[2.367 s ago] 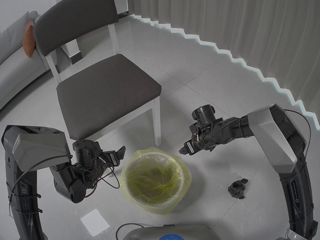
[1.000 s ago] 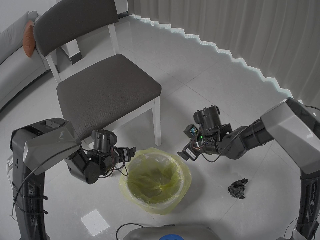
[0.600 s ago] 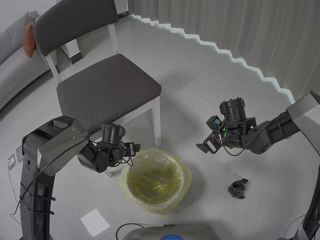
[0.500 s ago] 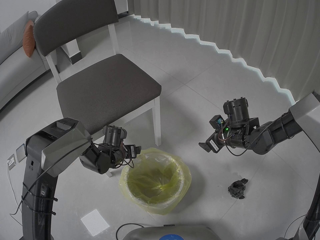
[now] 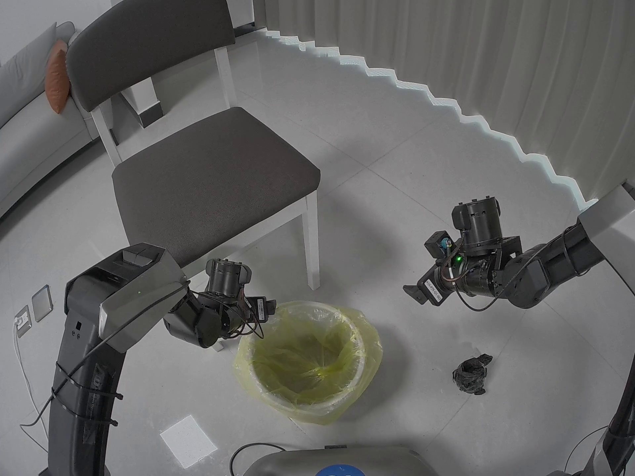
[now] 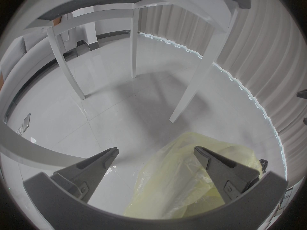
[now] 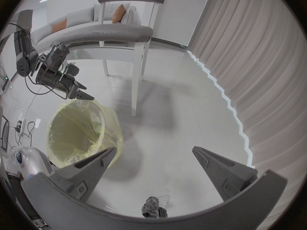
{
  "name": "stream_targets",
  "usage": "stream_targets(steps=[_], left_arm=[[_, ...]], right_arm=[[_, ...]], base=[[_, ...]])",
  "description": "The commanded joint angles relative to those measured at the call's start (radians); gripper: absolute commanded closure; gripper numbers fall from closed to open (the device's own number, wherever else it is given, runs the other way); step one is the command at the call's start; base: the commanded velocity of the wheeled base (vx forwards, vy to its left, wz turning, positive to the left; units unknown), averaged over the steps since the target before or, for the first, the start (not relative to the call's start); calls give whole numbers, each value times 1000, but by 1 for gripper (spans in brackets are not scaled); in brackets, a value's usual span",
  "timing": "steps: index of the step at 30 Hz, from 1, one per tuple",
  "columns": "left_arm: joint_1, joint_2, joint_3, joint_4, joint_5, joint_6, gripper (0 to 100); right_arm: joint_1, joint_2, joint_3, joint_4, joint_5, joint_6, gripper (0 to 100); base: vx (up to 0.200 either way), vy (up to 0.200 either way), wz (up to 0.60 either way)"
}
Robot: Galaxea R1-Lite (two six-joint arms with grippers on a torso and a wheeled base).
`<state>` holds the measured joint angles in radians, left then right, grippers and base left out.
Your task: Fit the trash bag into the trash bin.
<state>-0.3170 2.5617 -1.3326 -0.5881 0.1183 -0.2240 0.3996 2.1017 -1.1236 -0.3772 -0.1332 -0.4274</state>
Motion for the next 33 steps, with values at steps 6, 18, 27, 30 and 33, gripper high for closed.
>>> stream_targets(steps=[6, 18, 27, 30, 33], left_arm=[[27, 60, -74, 62, -37, 0, 0], [88, -14, -57, 62, -42, 0, 0], [75, -135, 46, 16, -51, -8, 0], [67, -190, 138, -38, -80, -1, 0], [55, -232, 205, -76, -106, -3, 0]], right_arm=[[-27, 0, 22, 1, 0, -10, 0], [-90, 4, 65, 6, 6, -8, 0], [-165, 41, 127, 1, 7, -2, 0], [-189, 89, 120, 0, 10, -2, 0], [-206, 138, 94, 3, 12, -2, 0]], base=[[0, 0, 0], [0, 0, 0], [0, 0, 0], [0, 0, 0], [0, 0, 0]])
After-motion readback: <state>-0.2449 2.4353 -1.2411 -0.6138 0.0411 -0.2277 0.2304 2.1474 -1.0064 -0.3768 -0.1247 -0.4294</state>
